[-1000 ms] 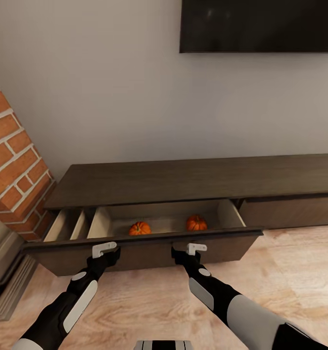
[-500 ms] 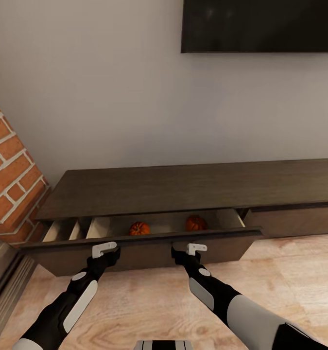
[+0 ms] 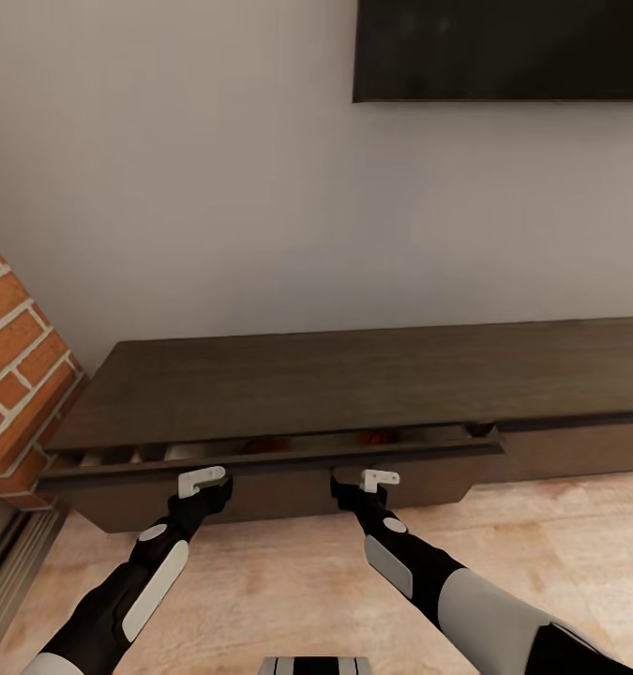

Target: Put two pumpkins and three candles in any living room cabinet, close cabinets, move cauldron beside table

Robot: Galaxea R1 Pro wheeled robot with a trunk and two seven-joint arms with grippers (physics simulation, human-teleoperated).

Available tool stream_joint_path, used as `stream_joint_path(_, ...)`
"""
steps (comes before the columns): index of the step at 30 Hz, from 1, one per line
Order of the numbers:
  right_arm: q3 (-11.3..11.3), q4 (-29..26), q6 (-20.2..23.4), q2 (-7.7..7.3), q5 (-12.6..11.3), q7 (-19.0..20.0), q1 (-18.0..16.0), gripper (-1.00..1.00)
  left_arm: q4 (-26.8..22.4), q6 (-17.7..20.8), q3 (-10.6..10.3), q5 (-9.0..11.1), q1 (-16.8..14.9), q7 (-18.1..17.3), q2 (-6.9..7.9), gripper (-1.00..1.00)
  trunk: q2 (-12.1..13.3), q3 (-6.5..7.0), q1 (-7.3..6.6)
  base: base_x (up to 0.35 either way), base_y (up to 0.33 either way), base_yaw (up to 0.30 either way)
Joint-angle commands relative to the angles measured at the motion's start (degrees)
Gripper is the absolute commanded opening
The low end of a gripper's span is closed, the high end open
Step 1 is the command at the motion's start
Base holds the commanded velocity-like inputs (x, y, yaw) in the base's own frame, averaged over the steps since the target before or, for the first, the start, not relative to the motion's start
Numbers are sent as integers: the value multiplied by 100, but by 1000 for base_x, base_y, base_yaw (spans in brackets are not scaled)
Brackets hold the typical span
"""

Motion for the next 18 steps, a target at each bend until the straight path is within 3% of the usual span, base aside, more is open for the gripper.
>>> stream_joint_path(1, 49, -2, -34, -2, -54, -33, -7, 100, -12, 10, -23, 43, -4, 46, 8, 100, -2, -5, 1, 201, 0, 0)
stream_joint_path(13, 42, -2, -34, -2, -63, -33, -7, 100, -12, 10, -25, 36, -4, 46, 8, 100, -2, -5, 1, 201, 0, 0)
stream_joint_path(18, 43, -2, -34, -2, -63, -33, -7, 100, -12, 10, -36, 23, -4, 49, 6, 100, -2, -5, 1, 74, 0, 0)
